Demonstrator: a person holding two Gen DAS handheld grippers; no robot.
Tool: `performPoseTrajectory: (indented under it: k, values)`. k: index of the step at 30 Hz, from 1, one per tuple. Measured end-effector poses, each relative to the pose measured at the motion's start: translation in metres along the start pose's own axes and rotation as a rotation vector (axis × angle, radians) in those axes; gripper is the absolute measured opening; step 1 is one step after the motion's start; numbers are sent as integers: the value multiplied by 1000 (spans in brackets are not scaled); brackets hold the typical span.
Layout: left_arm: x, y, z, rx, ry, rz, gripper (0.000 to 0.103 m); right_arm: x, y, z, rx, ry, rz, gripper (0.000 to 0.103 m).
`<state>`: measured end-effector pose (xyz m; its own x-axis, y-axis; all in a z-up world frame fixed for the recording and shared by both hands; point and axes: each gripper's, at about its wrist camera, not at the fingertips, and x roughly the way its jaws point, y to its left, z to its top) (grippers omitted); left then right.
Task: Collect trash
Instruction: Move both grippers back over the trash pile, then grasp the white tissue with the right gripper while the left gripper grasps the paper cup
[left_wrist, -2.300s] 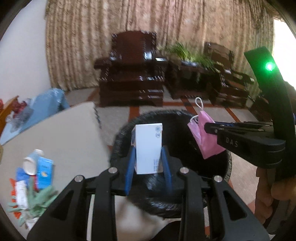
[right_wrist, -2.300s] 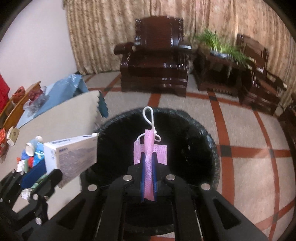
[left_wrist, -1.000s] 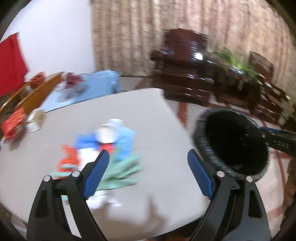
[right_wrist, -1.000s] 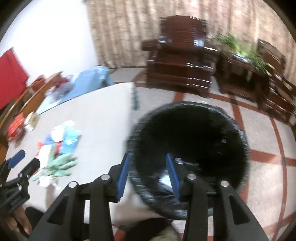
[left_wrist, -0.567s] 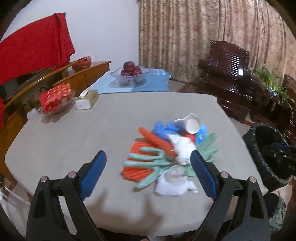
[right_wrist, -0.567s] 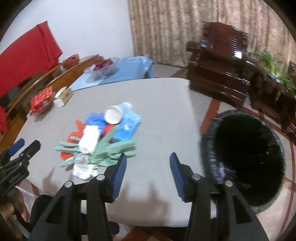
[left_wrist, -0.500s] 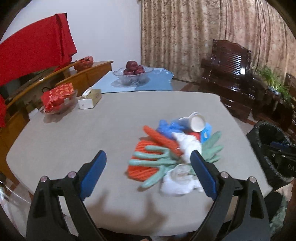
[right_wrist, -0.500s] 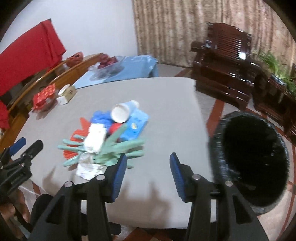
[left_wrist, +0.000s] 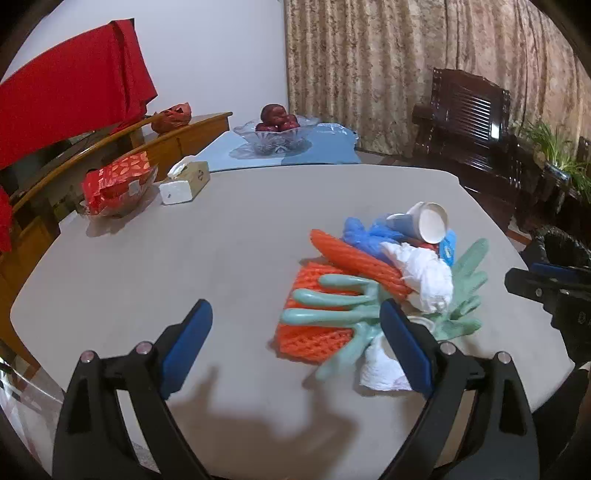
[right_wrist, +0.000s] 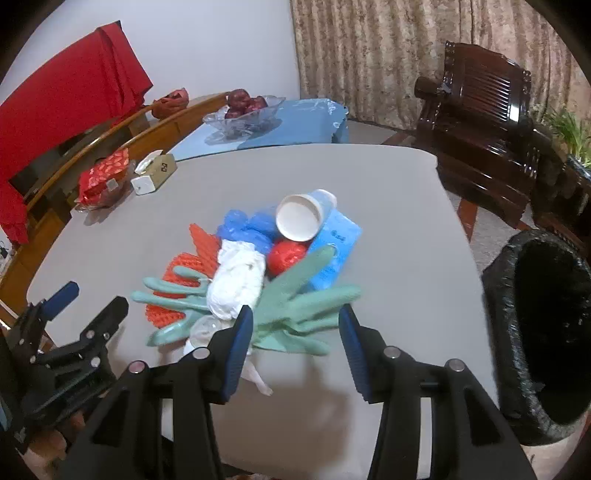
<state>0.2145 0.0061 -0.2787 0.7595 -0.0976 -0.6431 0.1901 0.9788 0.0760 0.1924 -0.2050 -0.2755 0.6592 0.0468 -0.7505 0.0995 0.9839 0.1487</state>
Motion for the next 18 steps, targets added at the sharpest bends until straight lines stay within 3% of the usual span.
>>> performPoseTrajectory:
  k: [4,12,18]
  values:
    - [10,9,0,-11,6,-11,79,15,15,6,-9,0,18,48]
    - [25,20,-9,-35,30,-29,79,50,50,10,-60,32,58,47]
    - [30,15,-9,-24,36,-51,79,73,56,10,-93,83,55,29]
